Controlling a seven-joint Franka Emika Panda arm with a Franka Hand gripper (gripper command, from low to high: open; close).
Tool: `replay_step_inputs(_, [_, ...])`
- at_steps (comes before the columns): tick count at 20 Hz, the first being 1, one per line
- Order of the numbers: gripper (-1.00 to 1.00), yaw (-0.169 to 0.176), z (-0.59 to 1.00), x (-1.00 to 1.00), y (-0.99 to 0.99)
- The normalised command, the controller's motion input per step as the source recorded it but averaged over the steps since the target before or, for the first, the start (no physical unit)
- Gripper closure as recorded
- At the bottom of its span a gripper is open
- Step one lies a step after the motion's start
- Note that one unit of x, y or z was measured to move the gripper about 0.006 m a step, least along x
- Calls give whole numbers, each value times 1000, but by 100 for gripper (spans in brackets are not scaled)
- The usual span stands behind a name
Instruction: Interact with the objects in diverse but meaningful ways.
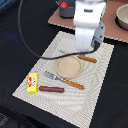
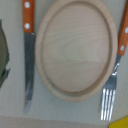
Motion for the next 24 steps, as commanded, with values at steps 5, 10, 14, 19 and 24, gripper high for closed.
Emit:
replay_step_inputs(5, [-100,7,-6,-83,-545])
replay_step_inputs(10, [-100,3,-113,-363,-617])
replay_step_inputs(14, [-100,3,-196,-422,-624])
replay_step_inputs(19, [-100,25,-220,-393,-669])
replay_step_inputs(24, [-100,111,-255,-385,-485])
